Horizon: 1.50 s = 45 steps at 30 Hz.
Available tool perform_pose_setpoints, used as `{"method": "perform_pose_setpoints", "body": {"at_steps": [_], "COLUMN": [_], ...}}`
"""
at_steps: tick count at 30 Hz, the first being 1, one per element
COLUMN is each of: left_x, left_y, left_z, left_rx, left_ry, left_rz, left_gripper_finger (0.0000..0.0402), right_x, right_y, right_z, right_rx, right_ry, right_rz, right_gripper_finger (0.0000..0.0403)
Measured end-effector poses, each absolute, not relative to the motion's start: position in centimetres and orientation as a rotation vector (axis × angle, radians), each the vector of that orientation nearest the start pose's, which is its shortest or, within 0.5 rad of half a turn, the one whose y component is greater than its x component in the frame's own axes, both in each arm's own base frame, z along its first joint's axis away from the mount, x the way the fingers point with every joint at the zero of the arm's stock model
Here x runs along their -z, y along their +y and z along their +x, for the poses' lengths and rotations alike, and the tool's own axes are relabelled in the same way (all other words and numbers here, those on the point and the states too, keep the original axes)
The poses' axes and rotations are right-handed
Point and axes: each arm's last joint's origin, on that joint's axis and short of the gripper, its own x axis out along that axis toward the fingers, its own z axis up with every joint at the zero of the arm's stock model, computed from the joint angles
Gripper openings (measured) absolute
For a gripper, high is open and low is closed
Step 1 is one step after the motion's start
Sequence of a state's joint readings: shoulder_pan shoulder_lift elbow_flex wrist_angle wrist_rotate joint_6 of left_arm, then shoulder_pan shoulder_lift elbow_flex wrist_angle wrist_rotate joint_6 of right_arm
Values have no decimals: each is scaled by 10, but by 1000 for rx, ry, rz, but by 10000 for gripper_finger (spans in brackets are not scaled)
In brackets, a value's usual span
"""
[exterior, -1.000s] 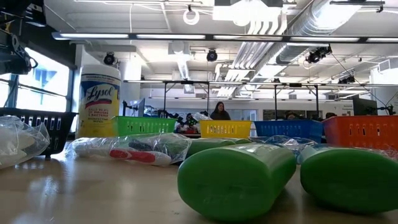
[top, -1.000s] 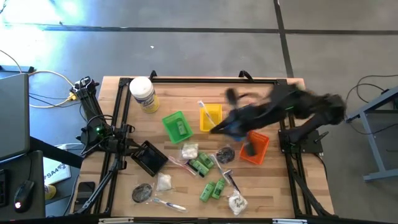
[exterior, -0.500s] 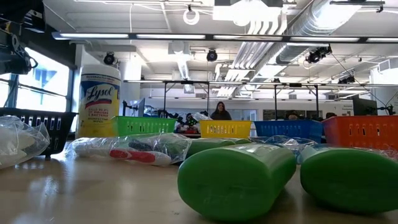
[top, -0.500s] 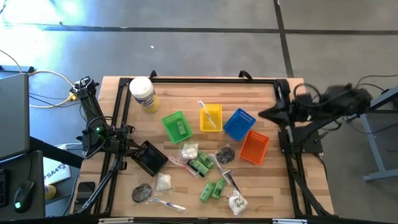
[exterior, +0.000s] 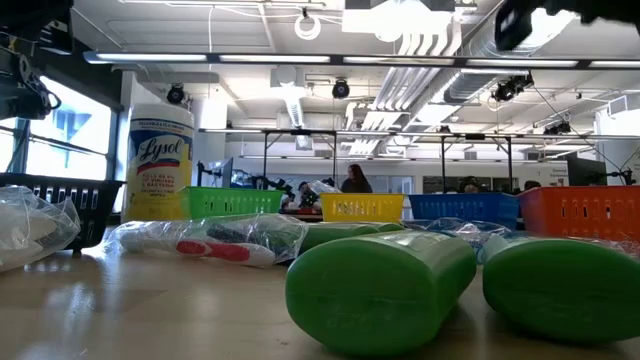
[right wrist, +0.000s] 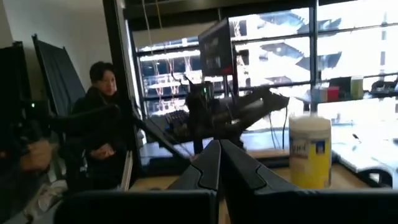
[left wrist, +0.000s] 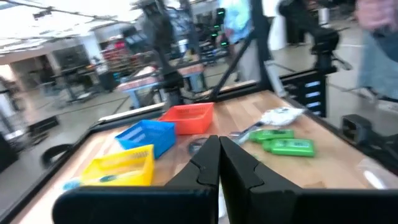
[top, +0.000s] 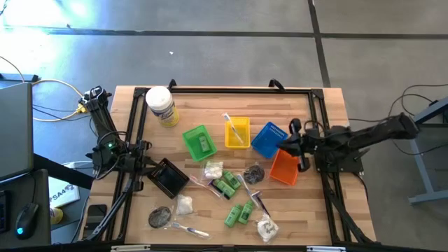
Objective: Pick & Place Travel size toiletries
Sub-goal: Put the bottom left cotton pack into the blue bin
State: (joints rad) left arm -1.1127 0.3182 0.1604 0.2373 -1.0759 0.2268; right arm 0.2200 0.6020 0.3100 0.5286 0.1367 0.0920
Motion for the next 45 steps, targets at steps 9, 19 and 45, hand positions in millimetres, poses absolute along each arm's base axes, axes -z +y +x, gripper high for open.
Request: {"method": "perform_pose_setpoints", "body": {"at_steps": [9,19,45], "left_x": [-225,-223,-174], "left_y": [-65,-53,-33], "left_z": [64,58,83], "left_rx": [-234,-191,-218], "left_ry": [-32,-37,107], "left_rz": [109,162,75], "left_gripper_finger": [0,0,0], "right_x": [-233,-213,-184], "right_y": [10,3,0], "right_z": [114,107,110], "right_rx": [-76,-12,50], "right_ry": [-357,-249,-159], "right_rz": [124,95,158], "right_gripper_finger": [2,2,2]}}
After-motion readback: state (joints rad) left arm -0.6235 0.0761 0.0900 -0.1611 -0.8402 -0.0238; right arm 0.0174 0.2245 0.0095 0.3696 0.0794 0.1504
